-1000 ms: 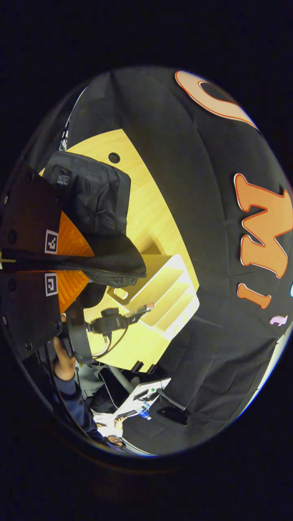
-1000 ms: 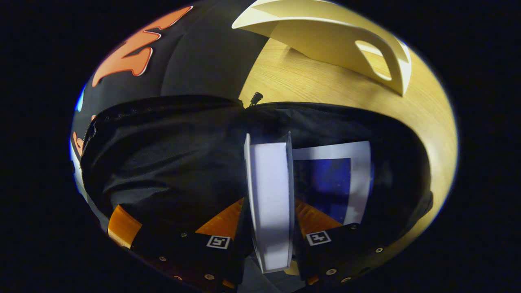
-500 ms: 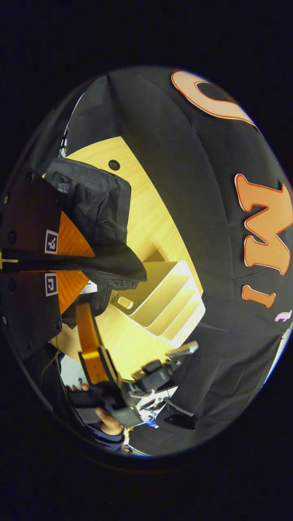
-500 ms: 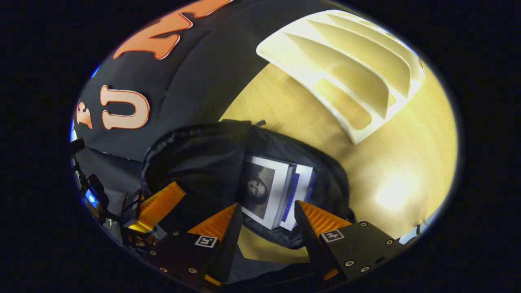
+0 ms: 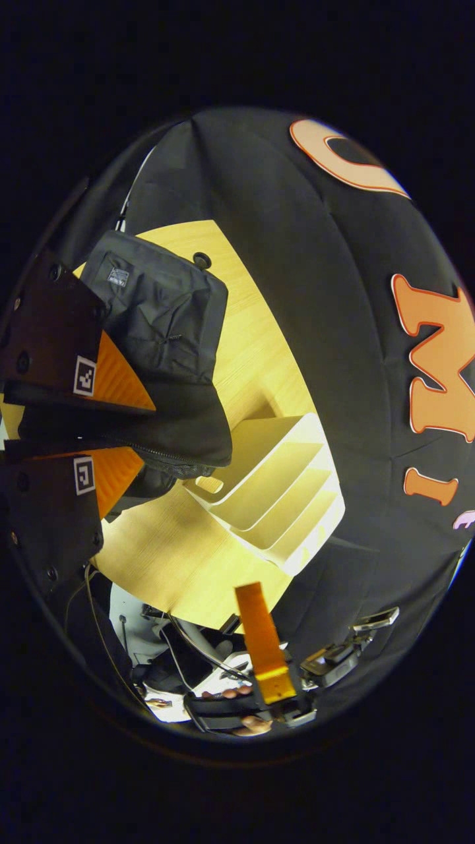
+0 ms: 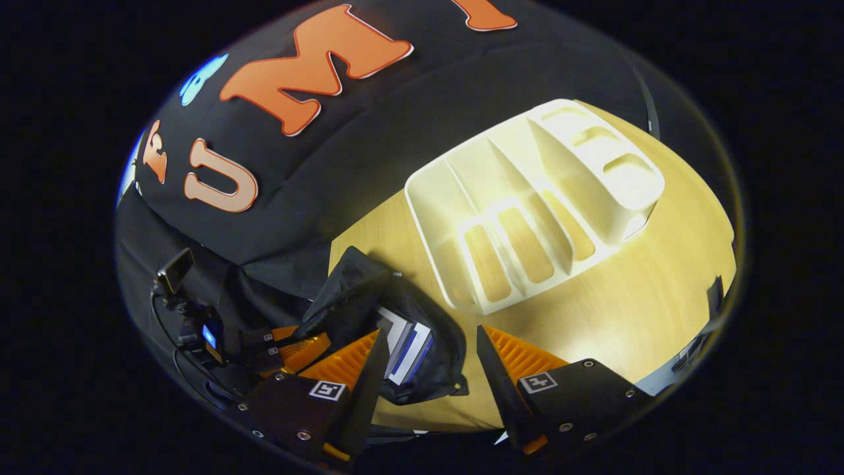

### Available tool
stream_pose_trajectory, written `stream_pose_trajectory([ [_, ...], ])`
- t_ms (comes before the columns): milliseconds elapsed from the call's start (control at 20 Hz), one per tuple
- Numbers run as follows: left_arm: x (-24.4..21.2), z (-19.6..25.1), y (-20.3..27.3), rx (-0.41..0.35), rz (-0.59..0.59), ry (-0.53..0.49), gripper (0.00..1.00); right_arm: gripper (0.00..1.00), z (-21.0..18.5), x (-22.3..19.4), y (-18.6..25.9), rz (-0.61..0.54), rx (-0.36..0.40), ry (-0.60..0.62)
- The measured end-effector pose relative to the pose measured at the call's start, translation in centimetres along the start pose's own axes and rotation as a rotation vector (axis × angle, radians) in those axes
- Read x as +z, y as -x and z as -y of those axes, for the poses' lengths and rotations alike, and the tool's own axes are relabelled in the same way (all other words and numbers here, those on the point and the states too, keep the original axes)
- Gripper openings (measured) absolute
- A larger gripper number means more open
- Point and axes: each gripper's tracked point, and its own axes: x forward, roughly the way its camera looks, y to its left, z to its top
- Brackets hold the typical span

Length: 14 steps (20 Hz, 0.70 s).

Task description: Open the schoolbag, grab two books from the bookshelf and put them into the schoolbag.

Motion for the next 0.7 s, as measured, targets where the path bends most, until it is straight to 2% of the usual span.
stream_pose_trajectory([
  [150,-1.3,2.2,-1.0,0.061,-0.037,0.069,0.24,0.86,1.9,2.5,1.8,0.005,0.026,0.056],
  [350,-2.9,4.8,-1.6,0.164,-0.076,0.169,0.29,0.90,3.9,4.6,3.8,-0.014,0.090,0.132],
  [500,-3.9,6.8,-1.4,0.232,-0.088,0.256,0.30,0.92,5.3,5.7,4.8,-0.041,0.143,0.184],
  [600,-4.5,7.9,-1.3,0.272,-0.103,0.305,0.34,0.92,6.1,6.2,5.5,-0.060,0.174,0.209],
  [650,-4.5,8.6,-1.2,0.287,-0.103,0.331,0.39,0.92,6.2,6.4,5.9,-0.067,0.196,0.222],
  [700,-4.4,9.4,-0.8,0.303,-0.099,0.355,0.39,0.92,6.6,6.6,6.3,-0.072,0.207,0.231],
])
